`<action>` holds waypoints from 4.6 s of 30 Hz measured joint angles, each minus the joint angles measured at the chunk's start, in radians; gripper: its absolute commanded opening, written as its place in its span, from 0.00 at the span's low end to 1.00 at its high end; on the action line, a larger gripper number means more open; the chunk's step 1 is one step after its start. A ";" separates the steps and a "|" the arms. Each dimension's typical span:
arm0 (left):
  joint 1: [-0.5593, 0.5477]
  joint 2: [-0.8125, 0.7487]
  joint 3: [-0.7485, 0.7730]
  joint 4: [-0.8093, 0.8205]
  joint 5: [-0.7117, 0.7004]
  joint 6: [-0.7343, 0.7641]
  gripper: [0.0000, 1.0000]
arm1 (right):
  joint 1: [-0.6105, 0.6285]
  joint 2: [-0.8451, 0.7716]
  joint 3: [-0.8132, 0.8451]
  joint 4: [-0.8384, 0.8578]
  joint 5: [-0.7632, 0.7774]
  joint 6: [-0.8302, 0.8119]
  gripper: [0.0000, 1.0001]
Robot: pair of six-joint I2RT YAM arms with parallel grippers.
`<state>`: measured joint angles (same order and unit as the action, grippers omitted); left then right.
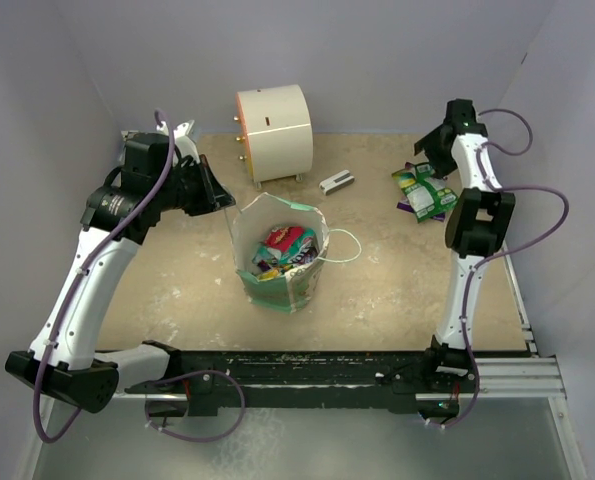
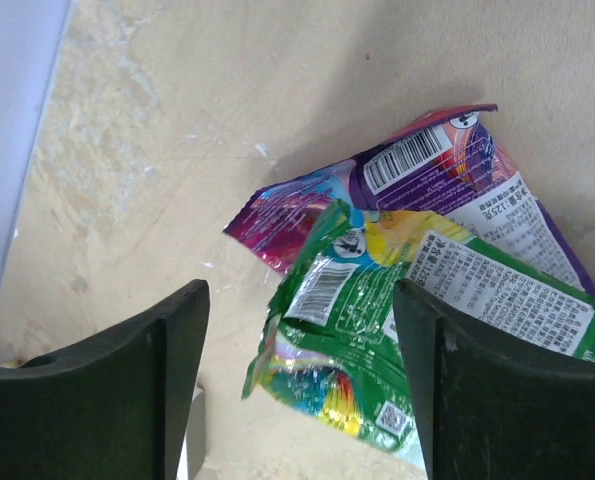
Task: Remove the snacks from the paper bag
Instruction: Place the snack at the center of the board, then adjust the paper bag at the center of the board, then take out the snack from the paper bag.
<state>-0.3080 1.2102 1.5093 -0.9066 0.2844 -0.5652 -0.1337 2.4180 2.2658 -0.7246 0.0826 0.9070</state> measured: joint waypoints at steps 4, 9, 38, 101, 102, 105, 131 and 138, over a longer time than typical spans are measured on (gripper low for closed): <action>0.000 -0.003 0.000 0.002 0.007 -0.009 0.04 | -0.001 -0.066 -0.014 -0.003 -0.004 -0.075 0.88; 0.000 -0.023 -0.023 0.026 0.019 -0.046 0.05 | 0.001 -0.258 -0.131 -0.001 -0.007 -0.166 0.97; -0.001 -0.023 0.130 -0.051 -0.113 0.064 0.00 | 0.393 -0.992 -0.815 0.022 -0.579 -0.500 1.00; 0.005 -0.136 -0.036 0.027 0.183 0.051 0.00 | 1.360 -0.774 -1.228 1.188 -0.118 -1.187 0.48; 0.005 -0.136 -0.036 0.026 0.183 0.049 0.00 | 1.360 -0.760 -1.228 1.205 -0.117 -1.179 0.48; 0.005 -0.138 -0.037 0.026 0.182 0.039 0.00 | 1.360 -0.730 -1.228 1.249 -0.118 -1.160 0.51; 0.005 -0.202 -0.066 0.000 0.173 -0.003 0.00 | 1.360 -0.598 -1.199 1.353 0.014 -1.009 0.00; 0.005 -0.217 -0.085 0.005 0.159 -0.020 0.00 | 1.360 -0.745 -1.261 1.289 0.011 -0.935 0.00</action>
<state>-0.3031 0.9928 1.4242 -0.9016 0.4431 -0.5850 1.2259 1.6730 1.0050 0.5644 0.0933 -0.0277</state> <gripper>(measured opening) 0.009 0.050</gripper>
